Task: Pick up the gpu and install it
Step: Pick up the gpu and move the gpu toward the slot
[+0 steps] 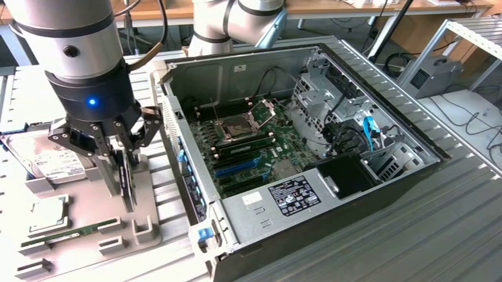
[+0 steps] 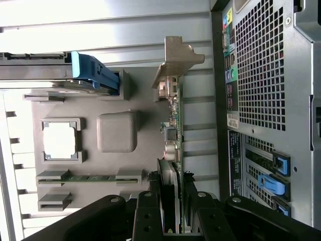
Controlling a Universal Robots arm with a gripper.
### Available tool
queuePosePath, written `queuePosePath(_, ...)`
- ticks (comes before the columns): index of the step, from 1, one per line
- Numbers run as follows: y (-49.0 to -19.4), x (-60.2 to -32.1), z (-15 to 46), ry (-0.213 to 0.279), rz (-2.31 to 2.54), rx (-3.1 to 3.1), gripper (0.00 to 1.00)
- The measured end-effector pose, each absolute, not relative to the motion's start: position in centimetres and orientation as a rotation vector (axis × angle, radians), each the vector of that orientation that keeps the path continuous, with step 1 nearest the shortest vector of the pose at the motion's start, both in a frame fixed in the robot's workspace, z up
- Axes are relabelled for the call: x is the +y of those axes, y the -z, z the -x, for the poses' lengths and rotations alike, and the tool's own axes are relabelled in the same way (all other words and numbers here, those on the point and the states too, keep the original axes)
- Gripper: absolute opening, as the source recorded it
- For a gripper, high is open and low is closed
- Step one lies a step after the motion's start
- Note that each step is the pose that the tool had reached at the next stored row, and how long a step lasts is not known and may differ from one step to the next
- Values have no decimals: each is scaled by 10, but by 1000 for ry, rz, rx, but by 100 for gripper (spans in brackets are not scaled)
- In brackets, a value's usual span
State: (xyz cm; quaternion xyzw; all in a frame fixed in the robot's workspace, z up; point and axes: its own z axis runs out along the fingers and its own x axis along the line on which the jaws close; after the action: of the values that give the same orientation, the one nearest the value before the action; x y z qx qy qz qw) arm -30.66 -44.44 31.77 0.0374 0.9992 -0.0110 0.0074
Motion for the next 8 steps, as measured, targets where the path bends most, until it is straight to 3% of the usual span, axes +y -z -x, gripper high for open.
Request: queuePosePath(8,-320,-444,307,34,-117,3124,29)
